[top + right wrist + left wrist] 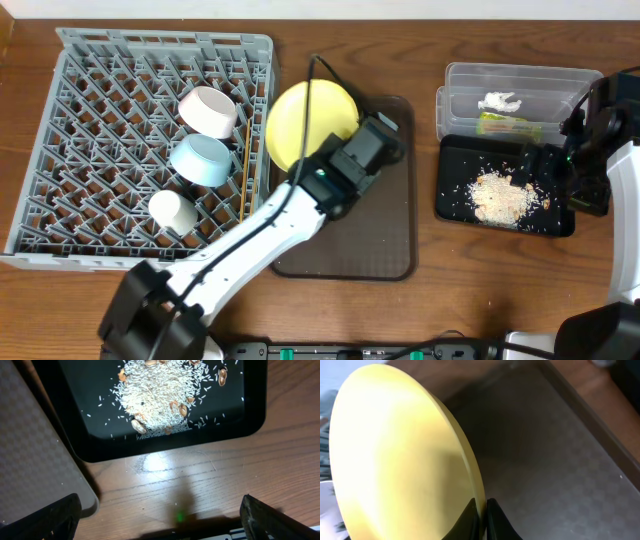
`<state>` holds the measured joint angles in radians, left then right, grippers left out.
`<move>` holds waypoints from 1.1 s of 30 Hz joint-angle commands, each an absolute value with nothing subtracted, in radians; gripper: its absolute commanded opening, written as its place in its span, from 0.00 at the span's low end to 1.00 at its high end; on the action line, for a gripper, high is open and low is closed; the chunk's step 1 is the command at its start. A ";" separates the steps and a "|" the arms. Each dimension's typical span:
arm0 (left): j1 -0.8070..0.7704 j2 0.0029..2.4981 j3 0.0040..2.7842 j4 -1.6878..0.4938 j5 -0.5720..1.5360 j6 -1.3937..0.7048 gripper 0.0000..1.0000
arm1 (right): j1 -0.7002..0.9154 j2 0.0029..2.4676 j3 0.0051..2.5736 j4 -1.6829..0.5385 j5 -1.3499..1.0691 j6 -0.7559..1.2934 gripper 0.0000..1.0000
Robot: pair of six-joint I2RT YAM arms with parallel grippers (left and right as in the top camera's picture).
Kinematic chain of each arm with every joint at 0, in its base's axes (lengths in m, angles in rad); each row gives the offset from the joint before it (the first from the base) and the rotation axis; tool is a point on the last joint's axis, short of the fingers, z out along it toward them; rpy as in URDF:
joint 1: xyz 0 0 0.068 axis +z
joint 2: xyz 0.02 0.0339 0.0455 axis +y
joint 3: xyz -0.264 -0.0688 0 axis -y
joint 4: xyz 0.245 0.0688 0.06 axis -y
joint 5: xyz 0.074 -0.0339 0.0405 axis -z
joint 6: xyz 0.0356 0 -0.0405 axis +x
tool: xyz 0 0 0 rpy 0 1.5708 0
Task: Sort waste into correct bins and load items into the dishwasher
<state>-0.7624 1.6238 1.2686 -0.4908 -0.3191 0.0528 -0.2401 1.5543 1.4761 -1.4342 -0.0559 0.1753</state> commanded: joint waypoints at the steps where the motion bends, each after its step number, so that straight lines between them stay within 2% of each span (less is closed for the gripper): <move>1: -0.714 1.570 1.298 -0.493 -0.278 0.051 0.08 | -0.244 1.536 1.484 -1.433 -0.060 0.175 0.99; 10: -0.513 1.514 1.298 -0.492 0.102 0.028 0.08 | -0.244 1.536 1.484 -1.433 -0.060 0.175 0.99; 24: -0.254 1.515 1.298 -0.455 0.499 -0.094 0.08 | -0.244 1.536 1.484 -1.433 -0.060 0.175 0.99; 33: -0.145 1.515 1.298 -0.440 0.546 -0.138 0.08 | -0.244 1.536 1.484 -1.433 -0.060 0.175 0.99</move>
